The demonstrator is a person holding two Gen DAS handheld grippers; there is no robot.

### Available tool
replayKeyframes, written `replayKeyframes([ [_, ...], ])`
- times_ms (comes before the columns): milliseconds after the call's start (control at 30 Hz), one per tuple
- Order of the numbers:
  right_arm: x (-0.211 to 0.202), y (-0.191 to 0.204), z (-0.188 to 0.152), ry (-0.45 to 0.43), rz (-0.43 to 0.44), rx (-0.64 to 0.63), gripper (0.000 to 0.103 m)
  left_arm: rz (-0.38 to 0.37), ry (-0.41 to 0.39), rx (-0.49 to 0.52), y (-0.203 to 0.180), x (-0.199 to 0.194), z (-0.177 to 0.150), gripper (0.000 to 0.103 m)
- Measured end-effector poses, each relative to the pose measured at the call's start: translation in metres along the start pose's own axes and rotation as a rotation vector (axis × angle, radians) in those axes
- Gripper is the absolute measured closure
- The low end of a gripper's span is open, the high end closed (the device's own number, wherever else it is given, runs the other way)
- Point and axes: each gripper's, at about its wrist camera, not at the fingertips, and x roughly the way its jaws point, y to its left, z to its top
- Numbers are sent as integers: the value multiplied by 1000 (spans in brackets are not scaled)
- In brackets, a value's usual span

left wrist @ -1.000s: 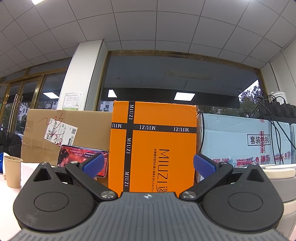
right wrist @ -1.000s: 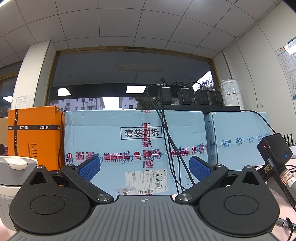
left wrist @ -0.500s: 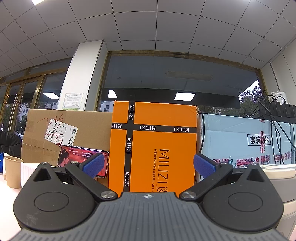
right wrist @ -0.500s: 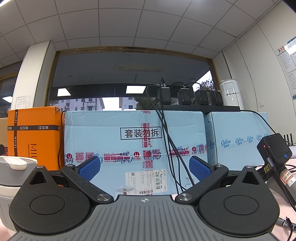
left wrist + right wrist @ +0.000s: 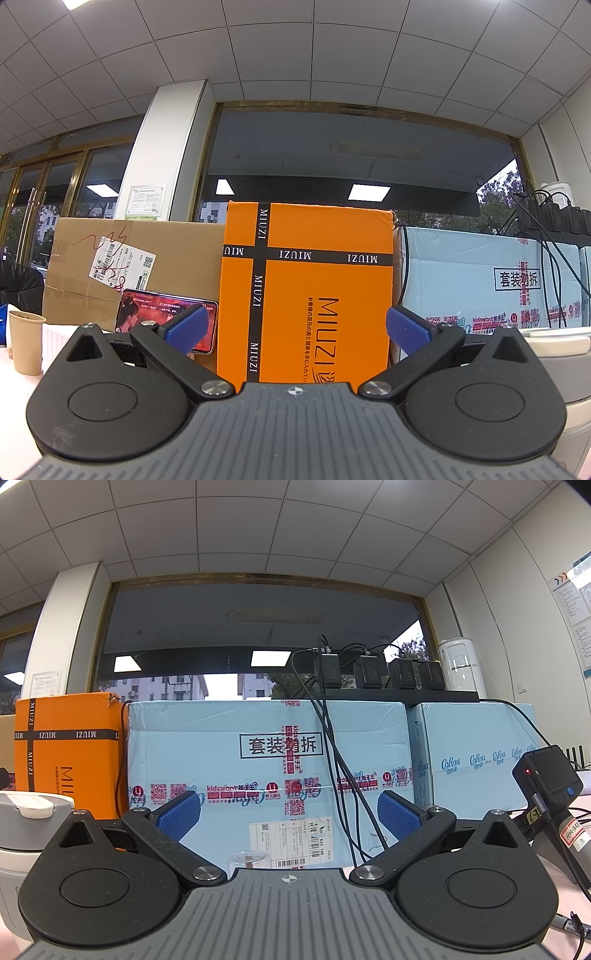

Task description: Clean container

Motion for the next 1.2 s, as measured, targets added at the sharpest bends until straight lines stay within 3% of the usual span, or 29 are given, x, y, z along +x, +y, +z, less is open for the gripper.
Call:
replayKeyframes([
  [1200, 1, -4, 1, 5, -2, 5, 0, 6, 1, -2, -5, 0, 1, 0],
])
